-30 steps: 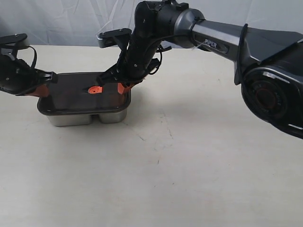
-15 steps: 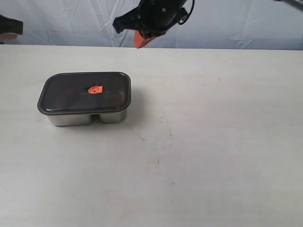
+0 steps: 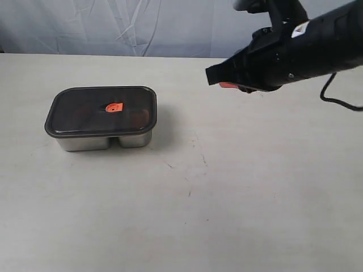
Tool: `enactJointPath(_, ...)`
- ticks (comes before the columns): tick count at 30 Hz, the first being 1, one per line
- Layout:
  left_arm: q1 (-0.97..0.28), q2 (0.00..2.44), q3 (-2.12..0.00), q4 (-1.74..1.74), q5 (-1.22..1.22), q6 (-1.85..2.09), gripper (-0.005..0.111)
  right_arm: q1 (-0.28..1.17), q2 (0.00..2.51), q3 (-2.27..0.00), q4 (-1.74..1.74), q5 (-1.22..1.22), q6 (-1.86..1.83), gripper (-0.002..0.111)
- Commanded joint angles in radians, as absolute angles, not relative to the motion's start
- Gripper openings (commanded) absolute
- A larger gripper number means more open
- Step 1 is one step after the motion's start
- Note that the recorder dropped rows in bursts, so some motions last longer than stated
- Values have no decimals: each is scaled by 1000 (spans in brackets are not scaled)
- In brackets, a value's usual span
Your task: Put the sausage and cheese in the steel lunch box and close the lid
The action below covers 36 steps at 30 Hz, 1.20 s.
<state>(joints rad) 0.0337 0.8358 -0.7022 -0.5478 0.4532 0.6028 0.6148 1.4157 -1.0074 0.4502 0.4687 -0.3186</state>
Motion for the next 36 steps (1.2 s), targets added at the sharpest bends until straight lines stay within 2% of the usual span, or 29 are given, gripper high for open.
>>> enactJointPath(1,37,825,-698,-547,440,606,0,613,1353,-919,457,386,-320,-1)
enactJointPath(8,37,825,-698,-547,440,606,0,613,1336,-924,344,359,-331,-1)
enactJointPath(12,37,825,-698,-532,440,606,0,556,1157,-897,260,214,-315,-1)
enactJointPath(15,37,825,-698,-524,440,606,0,402,990,-787,290,173,-285,-1)
enactJointPath(17,37,825,-698,-524,440,606,0,249,866,-652,337,171,-227,-1)
enactJointPath(19,37,825,-698,-524,440,606,0,74,637,-461,376,164,-225,-1)
enactJointPath(21,37,825,-698,-521,440,606,0,9,490,-359,372,169,-225,-1)
enactJointPath(29,37,825,-698,-521,440,606,0,0,263,-204,262,163,-186,-1)
enactJointPath(36,37,825,-698,-521,440,606,0,0,168,-123,87,193,42,-1)
